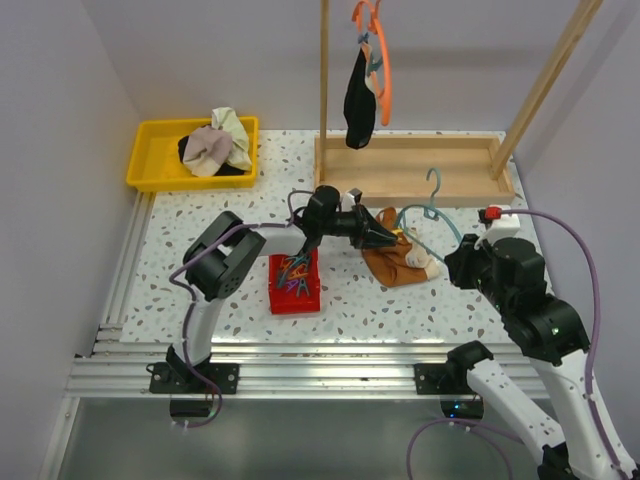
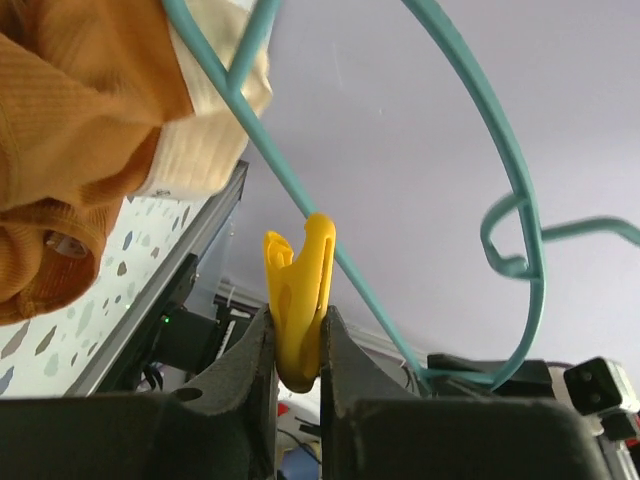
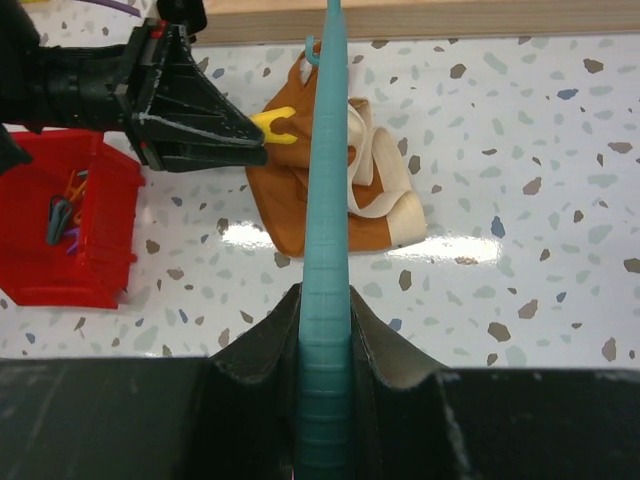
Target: Remove the underwear clipped to the hanger
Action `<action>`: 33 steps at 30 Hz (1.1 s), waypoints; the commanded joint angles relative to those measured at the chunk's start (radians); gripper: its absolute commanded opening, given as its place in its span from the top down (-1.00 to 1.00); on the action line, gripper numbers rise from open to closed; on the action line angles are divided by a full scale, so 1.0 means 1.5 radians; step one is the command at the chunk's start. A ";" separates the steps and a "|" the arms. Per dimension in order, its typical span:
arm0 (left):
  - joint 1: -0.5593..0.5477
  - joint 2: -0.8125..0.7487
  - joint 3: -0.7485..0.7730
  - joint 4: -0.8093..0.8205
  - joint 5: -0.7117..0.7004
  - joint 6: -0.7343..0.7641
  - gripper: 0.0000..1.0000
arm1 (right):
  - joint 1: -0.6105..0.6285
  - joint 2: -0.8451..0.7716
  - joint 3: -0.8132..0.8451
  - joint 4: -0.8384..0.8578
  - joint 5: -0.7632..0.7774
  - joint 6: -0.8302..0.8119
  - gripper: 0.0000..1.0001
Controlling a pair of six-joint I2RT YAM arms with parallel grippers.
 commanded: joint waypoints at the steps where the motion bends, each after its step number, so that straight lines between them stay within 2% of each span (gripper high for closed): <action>1: 0.017 -0.085 0.010 -0.077 0.025 0.136 1.00 | -0.002 0.006 0.014 0.023 0.045 0.016 1.00; 2: 0.022 -0.102 0.015 -0.124 0.022 0.182 1.00 | -0.002 0.006 0.015 0.023 0.046 0.018 1.00; 3: 0.027 -0.139 0.019 -0.243 0.015 0.238 1.00 | -0.001 0.005 0.015 0.025 0.047 0.022 1.00; 4: 0.033 -0.159 0.027 -0.322 -0.019 0.372 1.00 | -0.001 0.004 0.016 0.025 0.048 0.023 1.00; 5: 0.043 -0.179 0.052 -0.408 -0.057 0.444 1.00 | -0.001 0.004 0.018 0.026 0.048 0.025 1.00; 6: 0.043 -0.219 0.064 -0.576 -0.104 0.510 1.00 | -0.001 0.004 0.020 0.026 0.043 0.029 1.00; 7: 0.045 -0.239 0.068 -0.634 -0.188 0.610 1.00 | -0.002 0.004 0.023 0.028 0.040 0.032 1.00; 9: 0.049 -0.300 0.037 -0.711 -0.237 0.661 1.00 | -0.002 0.003 0.024 0.032 0.030 0.042 1.00; 14: 0.057 -0.450 -0.101 -0.740 -0.295 0.706 1.00 | -0.002 0.003 0.039 0.045 0.006 0.061 1.00; 17: 0.056 -0.504 -0.158 -0.748 -0.320 0.721 1.00 | -0.002 -0.003 0.051 0.065 -0.008 0.071 1.00; 24: 0.057 -0.486 -0.185 -0.768 -0.371 0.783 1.00 | -0.002 0.027 0.127 0.095 0.003 0.084 1.00; 29: 0.057 -0.458 -0.172 -0.787 -0.414 0.803 1.00 | -0.001 0.090 0.245 0.087 0.085 0.060 1.00; 31: 0.057 -0.447 -0.166 -0.792 -0.422 0.806 0.92 | -0.002 0.138 0.310 0.091 0.096 0.034 1.00; 33: 0.057 -0.444 -0.163 -0.799 -0.433 0.809 0.56 | -0.001 0.175 0.352 0.107 0.104 0.013 1.00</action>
